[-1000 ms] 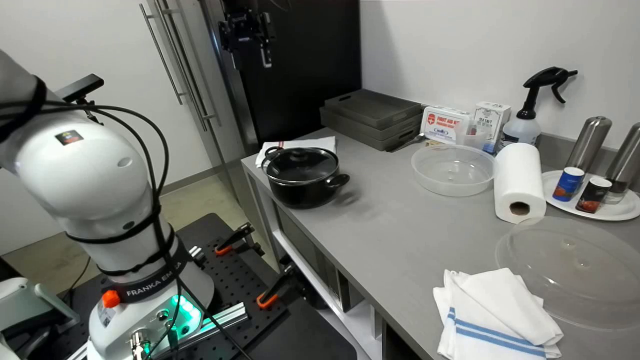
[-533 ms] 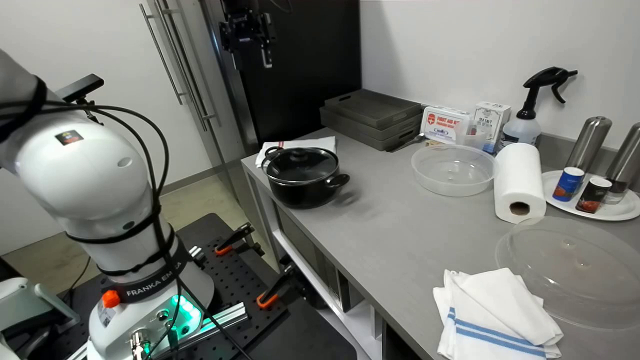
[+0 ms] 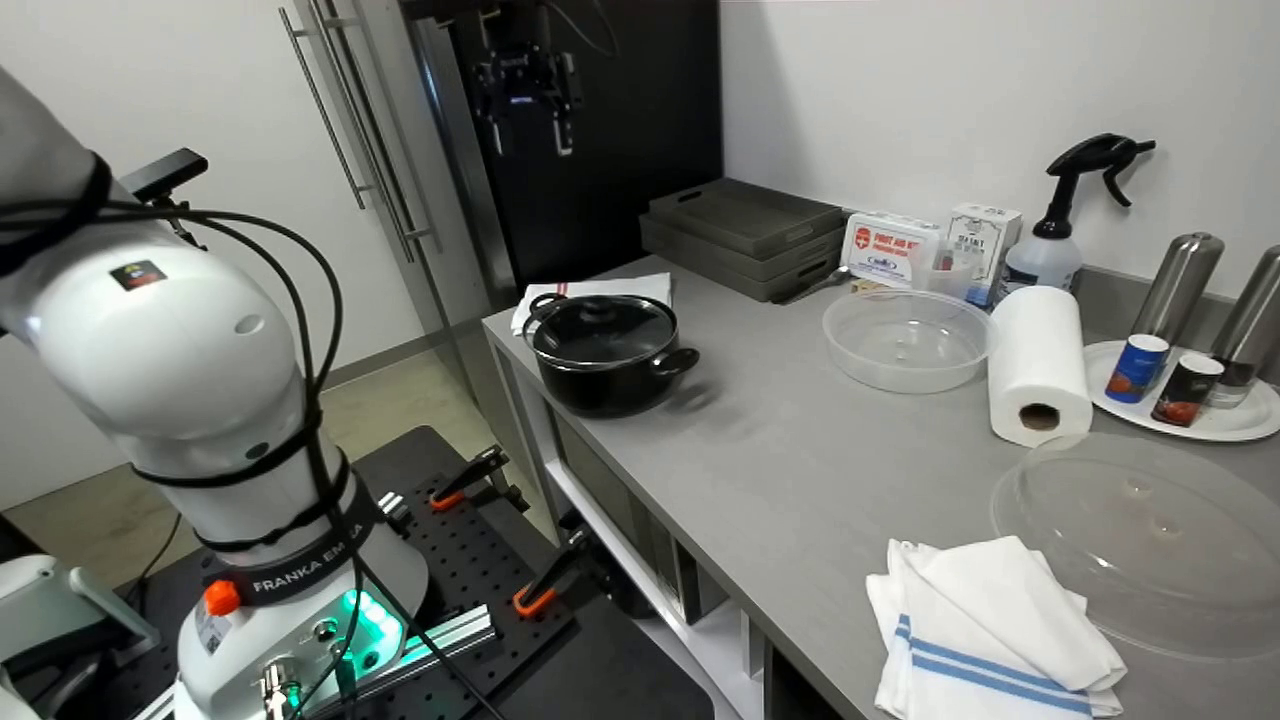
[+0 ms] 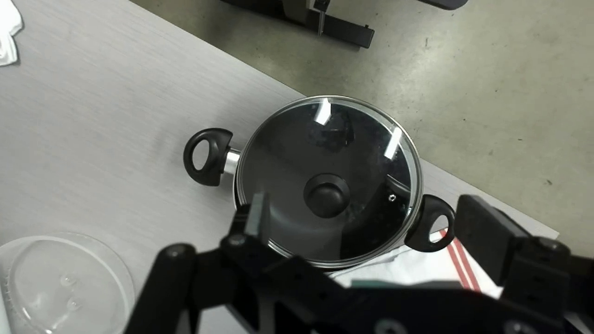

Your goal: Pick up the lid and put it on the counter

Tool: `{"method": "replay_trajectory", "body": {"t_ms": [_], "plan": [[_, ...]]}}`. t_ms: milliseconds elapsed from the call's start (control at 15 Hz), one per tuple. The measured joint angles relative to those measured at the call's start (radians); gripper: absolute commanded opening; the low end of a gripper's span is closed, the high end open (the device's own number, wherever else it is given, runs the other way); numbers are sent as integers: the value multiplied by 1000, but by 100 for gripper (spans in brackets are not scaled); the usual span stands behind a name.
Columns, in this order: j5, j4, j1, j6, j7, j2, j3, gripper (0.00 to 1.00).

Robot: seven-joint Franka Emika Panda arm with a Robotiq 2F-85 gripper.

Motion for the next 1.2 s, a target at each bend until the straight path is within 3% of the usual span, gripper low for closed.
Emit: {"method": "replay_trajectory", "body": {"t_ms": [467,1200], "plan": [[5,31,-19,80,-114,141,-60,100],[68,94,-25,183,-241,349,-65,100]]}}
